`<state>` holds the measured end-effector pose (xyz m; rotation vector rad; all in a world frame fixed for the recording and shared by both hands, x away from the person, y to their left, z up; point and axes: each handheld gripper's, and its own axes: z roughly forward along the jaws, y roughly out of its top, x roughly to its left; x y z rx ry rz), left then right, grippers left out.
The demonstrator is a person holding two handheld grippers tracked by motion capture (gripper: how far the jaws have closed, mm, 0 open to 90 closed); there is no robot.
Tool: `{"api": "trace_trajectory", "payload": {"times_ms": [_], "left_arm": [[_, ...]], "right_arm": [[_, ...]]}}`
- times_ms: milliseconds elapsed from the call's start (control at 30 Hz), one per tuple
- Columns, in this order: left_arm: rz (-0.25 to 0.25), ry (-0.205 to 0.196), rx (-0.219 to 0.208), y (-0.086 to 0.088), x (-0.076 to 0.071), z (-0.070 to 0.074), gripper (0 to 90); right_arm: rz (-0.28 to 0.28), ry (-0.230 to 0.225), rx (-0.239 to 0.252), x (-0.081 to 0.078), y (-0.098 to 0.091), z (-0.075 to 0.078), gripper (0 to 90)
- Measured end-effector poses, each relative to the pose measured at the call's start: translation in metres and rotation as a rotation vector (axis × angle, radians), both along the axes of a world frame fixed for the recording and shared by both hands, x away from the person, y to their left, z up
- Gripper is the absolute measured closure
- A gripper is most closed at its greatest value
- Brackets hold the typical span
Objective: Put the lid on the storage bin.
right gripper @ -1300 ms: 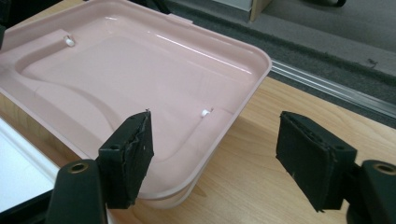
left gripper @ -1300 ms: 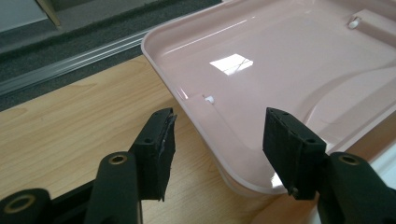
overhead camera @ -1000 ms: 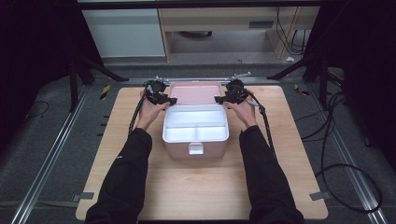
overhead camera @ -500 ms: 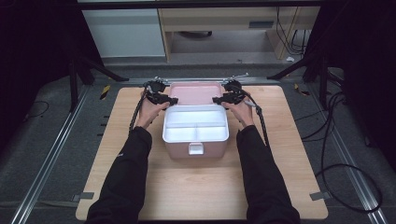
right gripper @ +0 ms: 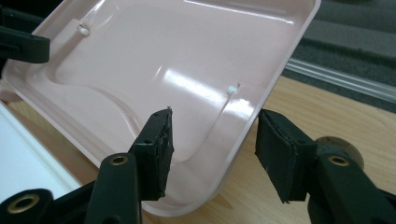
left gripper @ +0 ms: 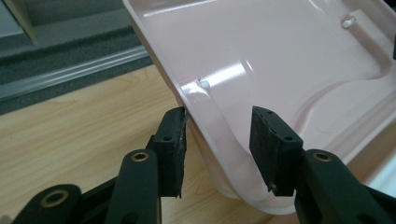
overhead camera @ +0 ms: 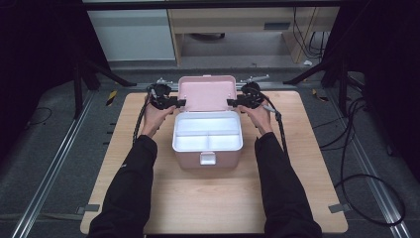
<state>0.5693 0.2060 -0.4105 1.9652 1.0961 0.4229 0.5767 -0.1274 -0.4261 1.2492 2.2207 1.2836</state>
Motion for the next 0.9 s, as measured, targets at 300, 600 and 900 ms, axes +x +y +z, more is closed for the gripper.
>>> {"api": "trace_trajectory", "payload": {"times_ms": [300,600,900], "left_arm": [[-0.029,-0.065,0.01,0.004,-0.019,0.023,59.4],[-0.057,-0.096,0.051,0.0,-0.033,0.037,59.8],[-0.075,-0.13,0.068,-0.001,-0.048,0.051,60.8]], "right_arm": [[0.034,-0.087,0.026,-0.014,-0.004,0.021,47.0],[0.046,-0.14,0.015,-0.029,-0.009,0.039,47.5],[0.083,-0.179,-0.041,-0.046,-0.012,0.056,47.0]]}}
